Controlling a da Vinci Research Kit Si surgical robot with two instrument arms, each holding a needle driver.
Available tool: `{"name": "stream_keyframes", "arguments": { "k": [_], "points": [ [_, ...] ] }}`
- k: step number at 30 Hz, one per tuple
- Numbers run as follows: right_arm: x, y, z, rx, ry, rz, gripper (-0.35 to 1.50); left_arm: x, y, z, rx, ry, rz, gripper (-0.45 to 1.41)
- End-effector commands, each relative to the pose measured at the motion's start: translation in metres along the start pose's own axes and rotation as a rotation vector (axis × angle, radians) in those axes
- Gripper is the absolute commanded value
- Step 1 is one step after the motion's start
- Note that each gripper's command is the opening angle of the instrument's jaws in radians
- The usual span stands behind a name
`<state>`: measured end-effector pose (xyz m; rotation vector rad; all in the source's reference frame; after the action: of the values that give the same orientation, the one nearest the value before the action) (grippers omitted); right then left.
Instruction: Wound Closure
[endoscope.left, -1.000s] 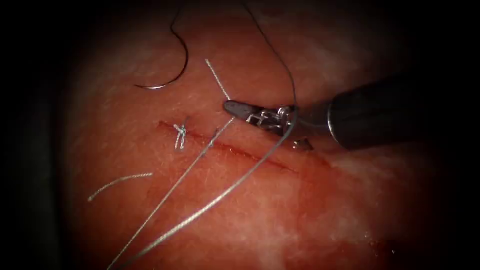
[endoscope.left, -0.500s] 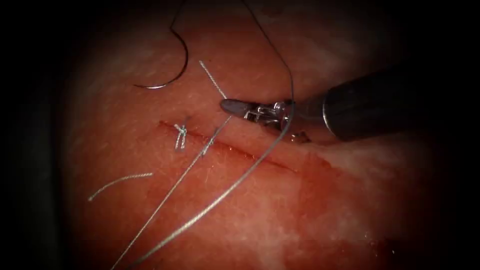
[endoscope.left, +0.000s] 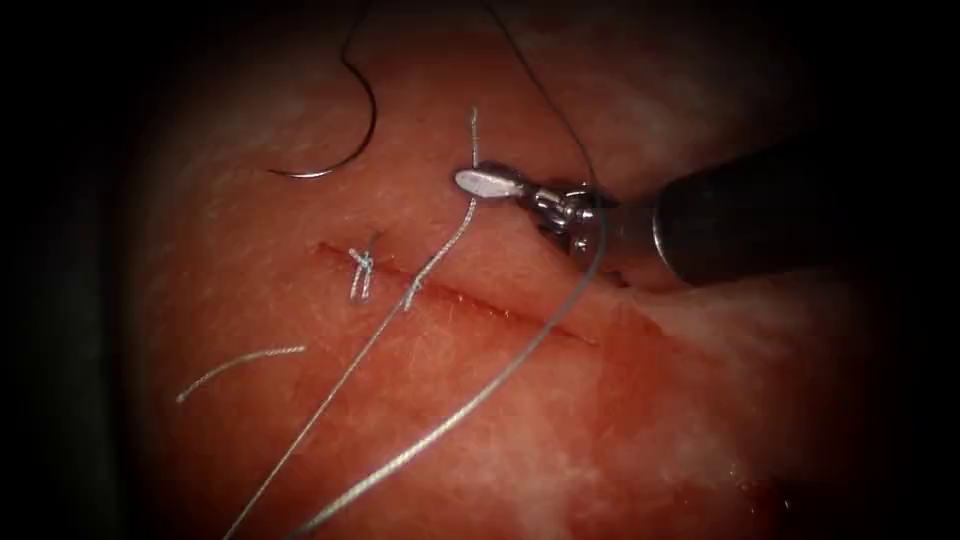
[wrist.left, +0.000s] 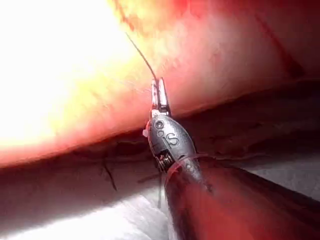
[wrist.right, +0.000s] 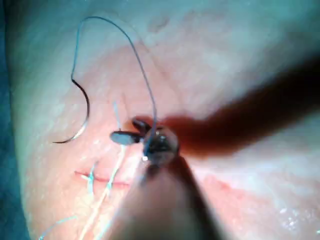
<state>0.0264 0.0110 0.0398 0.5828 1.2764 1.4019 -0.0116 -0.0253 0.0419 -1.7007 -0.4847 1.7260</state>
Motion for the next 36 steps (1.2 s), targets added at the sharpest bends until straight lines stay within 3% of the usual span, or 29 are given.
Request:
{"name": "stream_keyframes", "arguments": {
  "k": [1, 6, 10, 12, 20, 25, 32, 36],
  "points": [
    [-0.0015, -0.0008, -0.0004, 0.015, 0.003, -0.06, 1.43, -0.0001, 0.0013, 0.0006, 0.0, 0.001, 0.004, -0.45],
    [-0.0009, -0.0031, -0.0023, 0.027, -0.007, -0.398, 1.41, 0.0054, 0.0009, 0.0025, -0.017, 0.04, 0.045, -0.45],
    [-0.0021, -0.0052, -0.0032, 0.049, -0.023, -0.514, 1.41, 0.0088, 0.0006, 0.0048, -0.061, 0.057, 0.046, -0.45],
    [-0.0027, -0.0075, -0.0041, 0.057, -0.055, -0.614, 1.36, 0.0108, 0.0001, 0.0074, -0.095, 0.065, 0.037, -0.45],
    [-0.0028, -0.0121, -0.005, 0.081, -0.068, -0.737, 1.28, 0.013, -0.0016, 0.0121, -0.164, 0.102, 0.016, -0.45],
    [-0.0016, -0.0139, -0.0061, 0.014, -0.062, -0.801, 1.26, 0.0138, -0.0029, 0.0142, -0.19, 0.126, 0.004, -0.45],
    [0.0037, -0.0127, -0.0115, -0.101, -0.021, -0.831, 1.43, 0.0139, -0.0043, 0.0162, -0.204, 0.134, -0.007, -0.45],
    [0.0038, -0.0117, -0.0151, -0.15, -0.013, -0.844, 1.43, 0.0132, -0.0053, 0.0176, -0.204, 0.136, -0.015, -0.45]
  ]
}}
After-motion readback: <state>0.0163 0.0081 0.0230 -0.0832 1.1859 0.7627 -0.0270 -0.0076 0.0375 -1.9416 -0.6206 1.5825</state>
